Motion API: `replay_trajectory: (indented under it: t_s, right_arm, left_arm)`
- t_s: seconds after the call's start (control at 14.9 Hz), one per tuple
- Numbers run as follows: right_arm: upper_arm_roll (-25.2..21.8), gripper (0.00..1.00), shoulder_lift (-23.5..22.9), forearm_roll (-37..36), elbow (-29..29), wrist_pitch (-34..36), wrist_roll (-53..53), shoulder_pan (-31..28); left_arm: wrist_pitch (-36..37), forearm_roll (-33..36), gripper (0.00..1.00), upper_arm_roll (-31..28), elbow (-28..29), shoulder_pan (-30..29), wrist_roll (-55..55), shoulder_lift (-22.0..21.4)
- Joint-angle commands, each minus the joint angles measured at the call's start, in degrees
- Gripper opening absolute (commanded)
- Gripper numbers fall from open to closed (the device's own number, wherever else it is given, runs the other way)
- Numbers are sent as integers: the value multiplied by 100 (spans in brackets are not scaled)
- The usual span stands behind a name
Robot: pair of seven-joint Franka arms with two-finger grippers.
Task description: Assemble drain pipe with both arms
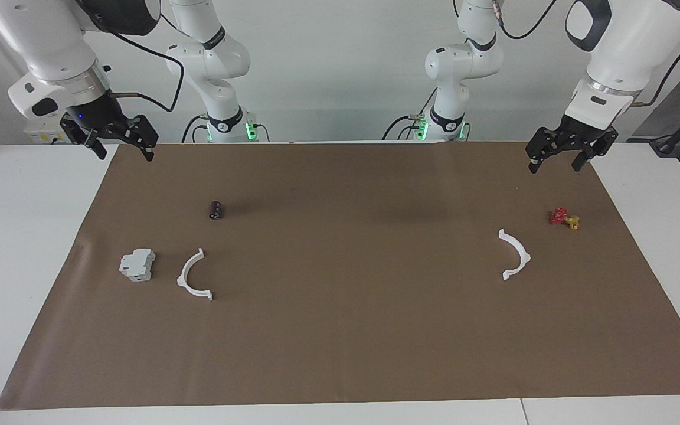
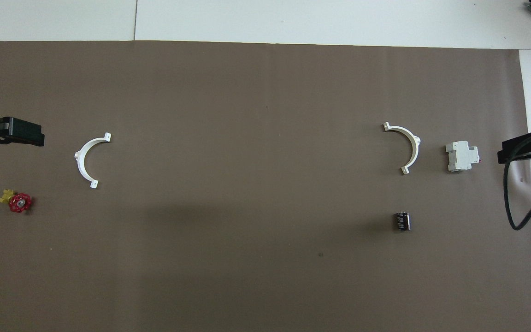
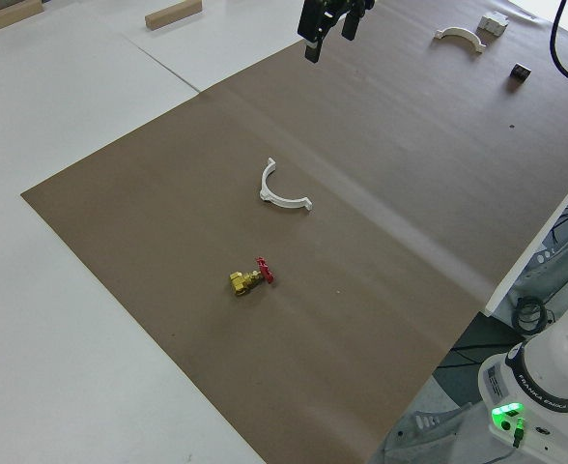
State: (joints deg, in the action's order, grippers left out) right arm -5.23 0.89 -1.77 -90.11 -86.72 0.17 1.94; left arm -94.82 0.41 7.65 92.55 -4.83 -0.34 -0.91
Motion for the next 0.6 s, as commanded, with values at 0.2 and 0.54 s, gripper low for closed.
replay_trajectory:
  t_s: [0.2, 0.54]
  right_arm:
    - [-13, 100, 69, 28, -33, -64, -105, -18]
    - [-4, 100, 86, 37, -85, -64, -87, -18]
  left_arm:
    - [-125, -85, 100, -18, -88, 26, 16, 47]
    - [-116, -94, 100, 0, -70, 26, 16, 30]
